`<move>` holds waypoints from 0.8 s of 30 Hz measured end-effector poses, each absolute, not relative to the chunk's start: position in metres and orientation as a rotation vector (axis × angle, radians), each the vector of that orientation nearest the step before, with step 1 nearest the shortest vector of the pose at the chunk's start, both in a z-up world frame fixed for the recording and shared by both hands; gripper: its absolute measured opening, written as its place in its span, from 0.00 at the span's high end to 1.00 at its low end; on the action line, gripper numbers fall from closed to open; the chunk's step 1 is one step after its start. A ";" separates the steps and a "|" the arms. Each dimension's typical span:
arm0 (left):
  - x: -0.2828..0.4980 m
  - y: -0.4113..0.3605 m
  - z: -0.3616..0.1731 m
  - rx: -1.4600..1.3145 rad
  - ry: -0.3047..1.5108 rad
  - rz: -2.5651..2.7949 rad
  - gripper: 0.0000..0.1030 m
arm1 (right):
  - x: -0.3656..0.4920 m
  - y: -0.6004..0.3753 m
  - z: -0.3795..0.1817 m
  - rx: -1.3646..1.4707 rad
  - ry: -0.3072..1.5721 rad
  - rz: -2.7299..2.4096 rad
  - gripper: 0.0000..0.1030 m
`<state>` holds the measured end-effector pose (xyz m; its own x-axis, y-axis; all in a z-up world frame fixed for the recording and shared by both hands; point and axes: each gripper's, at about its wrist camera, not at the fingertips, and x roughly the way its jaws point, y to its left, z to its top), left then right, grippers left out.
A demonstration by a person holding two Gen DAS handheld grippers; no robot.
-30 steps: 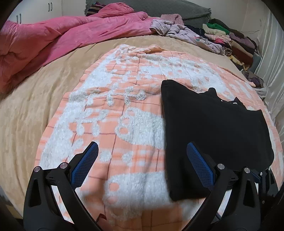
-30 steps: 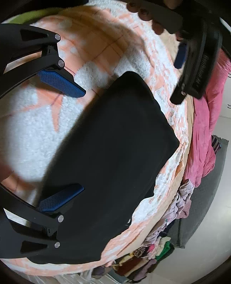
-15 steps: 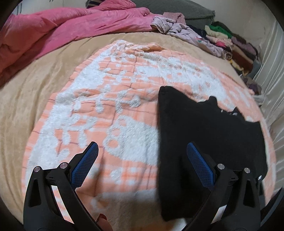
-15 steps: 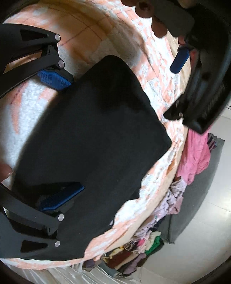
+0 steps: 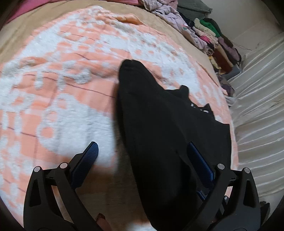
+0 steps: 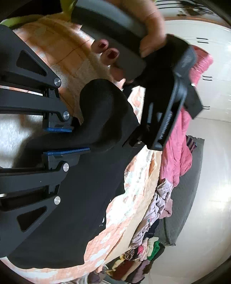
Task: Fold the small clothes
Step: 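Lift the held edge with the right tool and fold it over the sweatshirt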
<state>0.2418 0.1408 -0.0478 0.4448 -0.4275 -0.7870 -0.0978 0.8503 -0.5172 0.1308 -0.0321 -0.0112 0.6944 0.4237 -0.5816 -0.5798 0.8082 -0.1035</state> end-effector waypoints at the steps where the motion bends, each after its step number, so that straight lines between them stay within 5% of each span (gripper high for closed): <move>1: 0.242 0.138 -0.047 -0.541 1.103 -0.225 0.10 | 0.130 -0.035 -0.009 -0.281 0.566 0.569 0.87; 4: 0.243 0.125 -0.040 -0.561 1.087 -0.264 0.22 | 0.129 -0.044 -0.004 -0.254 0.553 0.569 0.88; 6: 0.244 0.116 -0.034 -0.553 1.080 -0.280 0.50 | 0.127 -0.050 -0.002 -0.248 0.538 0.564 0.89; 9: 0.243 0.098 -0.021 -0.503 1.064 -0.286 0.73 | 0.123 -0.059 0.002 -0.226 0.519 0.548 0.90; 12: 0.240 0.083 -0.005 -0.483 1.035 -0.293 0.79 | 0.124 -0.077 0.007 -0.187 0.500 0.528 0.94; 24: 0.237 -0.020 0.048 -0.296 0.970 -0.339 0.80 | 0.101 -0.158 0.024 -0.034 0.432 0.449 0.94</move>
